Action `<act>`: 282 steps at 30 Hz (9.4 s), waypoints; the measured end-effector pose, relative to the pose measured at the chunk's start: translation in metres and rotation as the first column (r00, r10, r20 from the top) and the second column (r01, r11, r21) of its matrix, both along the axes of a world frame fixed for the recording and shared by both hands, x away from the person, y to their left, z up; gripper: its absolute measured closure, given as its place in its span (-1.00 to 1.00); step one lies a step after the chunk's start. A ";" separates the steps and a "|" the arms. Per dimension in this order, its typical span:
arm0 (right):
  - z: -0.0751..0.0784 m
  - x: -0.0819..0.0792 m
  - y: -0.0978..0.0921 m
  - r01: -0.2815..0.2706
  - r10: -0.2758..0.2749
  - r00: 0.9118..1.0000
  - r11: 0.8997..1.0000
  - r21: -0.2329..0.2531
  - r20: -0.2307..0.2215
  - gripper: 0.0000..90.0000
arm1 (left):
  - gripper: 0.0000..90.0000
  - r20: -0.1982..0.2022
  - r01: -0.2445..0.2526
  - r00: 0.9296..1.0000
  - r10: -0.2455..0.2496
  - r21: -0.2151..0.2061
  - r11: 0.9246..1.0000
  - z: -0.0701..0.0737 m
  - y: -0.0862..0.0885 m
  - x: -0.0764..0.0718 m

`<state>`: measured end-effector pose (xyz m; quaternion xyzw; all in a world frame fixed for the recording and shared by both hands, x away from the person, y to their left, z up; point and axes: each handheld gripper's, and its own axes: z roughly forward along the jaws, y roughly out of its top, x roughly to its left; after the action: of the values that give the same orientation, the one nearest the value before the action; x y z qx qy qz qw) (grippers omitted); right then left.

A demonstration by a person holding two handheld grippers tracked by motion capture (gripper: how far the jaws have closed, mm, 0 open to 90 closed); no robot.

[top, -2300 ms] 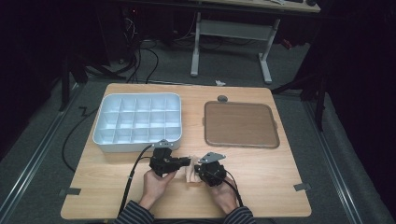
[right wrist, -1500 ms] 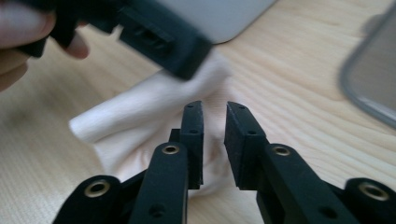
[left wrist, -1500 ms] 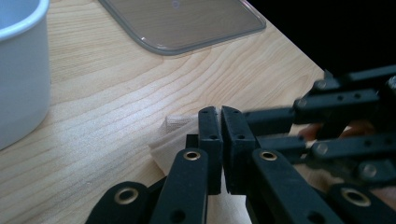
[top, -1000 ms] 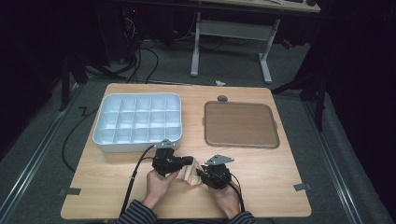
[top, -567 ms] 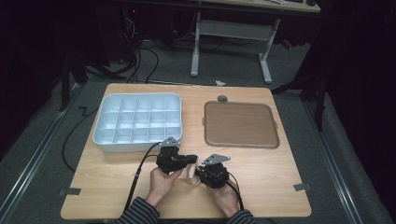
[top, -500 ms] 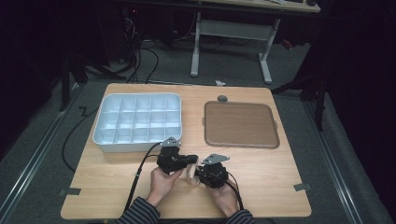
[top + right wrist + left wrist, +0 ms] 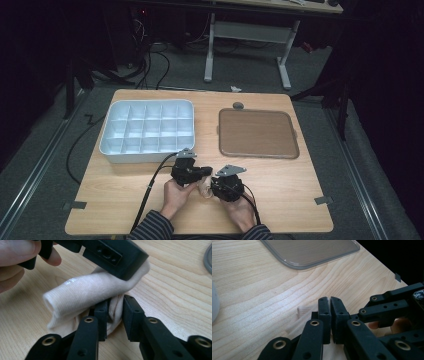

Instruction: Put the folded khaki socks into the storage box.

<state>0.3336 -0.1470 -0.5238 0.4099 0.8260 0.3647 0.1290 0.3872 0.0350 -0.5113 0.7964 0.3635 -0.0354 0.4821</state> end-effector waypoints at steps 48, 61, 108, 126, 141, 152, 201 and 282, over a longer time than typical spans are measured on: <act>0.002 -0.037 -0.007 -0.094 0.096 0.994 0.994 -0.051 0.048 0.94 | 0.95 0.040 0.024 0.999 -0.027 0.070 0.997 -0.006 -0.001 0.000; -0.002 -0.031 -0.006 -0.088 0.089 0.995 0.996 -0.034 0.033 0.94 | 0.75 0.071 0.035 0.997 -0.042 0.097 0.995 -0.001 0.005 -0.004; 0.003 -0.033 -0.011 -0.008 0.007 0.996 1.000 0.017 0.090 0.43 | -0.33 0.025 -0.197 0.980 0.196 0.163 0.967 -0.008 0.011 -0.017; 0.002 -0.029 -0.079 0.213 -0.213 0.969 0.977 0.020 0.127 0.27 | -0.05 -0.006 -0.179 0.983 0.185 0.211 0.961 -0.012 -0.001 -0.011; -0.006 -0.015 -0.105 0.338 -0.326 0.934 0.938 -0.070 0.143 0.09 | 0.39 -0.016 -0.117 0.992 0.122 0.174 0.978 -0.011 0.004 -0.010; -0.007 -0.010 -0.110 0.354 -0.349 0.933 0.933 -0.056 0.088 -0.01 | 0.57 -0.021 -0.077 0.996 0.081 0.148 0.986 -0.009 0.015 -0.010; -0.008 -0.009 -0.109 0.342 -0.337 0.938 0.938 -0.057 0.084 -0.12 | 0.59 -0.023 -0.038 0.999 0.040 0.091 0.995 0.020 0.063 -0.013; -0.008 -0.008 -0.108 0.332 -0.327 0.941 0.941 -0.061 0.084 -0.16 | 0.60 0.030 -0.157 0.987 0.155 0.061 0.986 0.082 0.145 0.011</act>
<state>0.3252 -0.2550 -0.5314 0.5238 0.7536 0.3214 0.2333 0.3986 0.1801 -0.4291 0.7806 0.4195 0.0241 0.4627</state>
